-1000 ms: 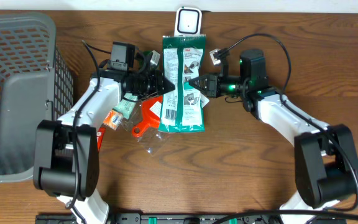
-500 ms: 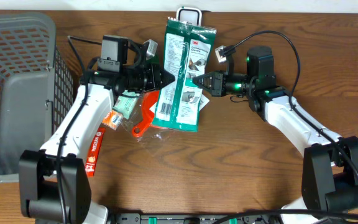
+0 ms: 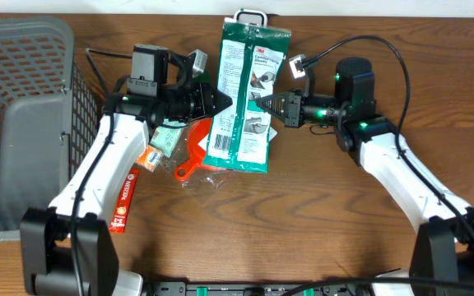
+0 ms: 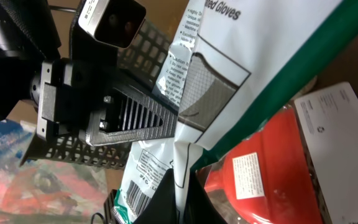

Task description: Scan the item barcode

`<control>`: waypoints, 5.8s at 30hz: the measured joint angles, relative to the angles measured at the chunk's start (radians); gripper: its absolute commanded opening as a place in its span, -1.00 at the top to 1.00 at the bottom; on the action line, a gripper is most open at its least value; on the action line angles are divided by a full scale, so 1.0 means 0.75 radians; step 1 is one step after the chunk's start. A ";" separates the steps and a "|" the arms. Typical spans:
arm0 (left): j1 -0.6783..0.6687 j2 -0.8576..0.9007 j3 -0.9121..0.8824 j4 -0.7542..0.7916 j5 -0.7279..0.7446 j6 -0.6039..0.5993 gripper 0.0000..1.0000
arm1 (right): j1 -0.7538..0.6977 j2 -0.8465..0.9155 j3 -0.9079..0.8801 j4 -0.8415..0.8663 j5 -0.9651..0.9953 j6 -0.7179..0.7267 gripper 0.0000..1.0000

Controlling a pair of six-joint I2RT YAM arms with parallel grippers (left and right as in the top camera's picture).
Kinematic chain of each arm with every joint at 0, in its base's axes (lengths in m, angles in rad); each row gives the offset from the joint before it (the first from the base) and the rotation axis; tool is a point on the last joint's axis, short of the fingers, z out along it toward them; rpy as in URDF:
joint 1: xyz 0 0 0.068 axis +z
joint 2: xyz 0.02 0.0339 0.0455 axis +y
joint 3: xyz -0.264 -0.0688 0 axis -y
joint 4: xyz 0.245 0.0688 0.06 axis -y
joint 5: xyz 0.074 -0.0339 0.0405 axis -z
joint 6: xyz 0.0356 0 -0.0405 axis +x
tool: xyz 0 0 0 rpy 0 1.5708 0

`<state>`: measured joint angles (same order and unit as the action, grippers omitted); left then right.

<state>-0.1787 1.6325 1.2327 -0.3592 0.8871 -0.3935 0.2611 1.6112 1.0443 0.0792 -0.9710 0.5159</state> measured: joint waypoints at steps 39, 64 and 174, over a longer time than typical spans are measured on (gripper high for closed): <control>-0.043 -0.458 0.000 0.000 -0.039 -0.074 0.86 | 0.000 -0.392 0.000 -0.006 -0.031 0.093 0.97; 0.036 -0.458 0.000 0.005 -0.150 -0.384 0.85 | -0.158 -0.392 0.000 -0.018 -0.060 0.384 0.98; 0.039 -0.244 0.000 -0.564 -0.738 -0.093 -0.60 | 0.051 0.006 0.690 -2.084 1.533 0.592 0.97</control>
<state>-0.1497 1.4494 1.2327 -0.7822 0.3336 -0.4629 0.2993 1.6154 1.5620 -1.4841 0.1783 0.9600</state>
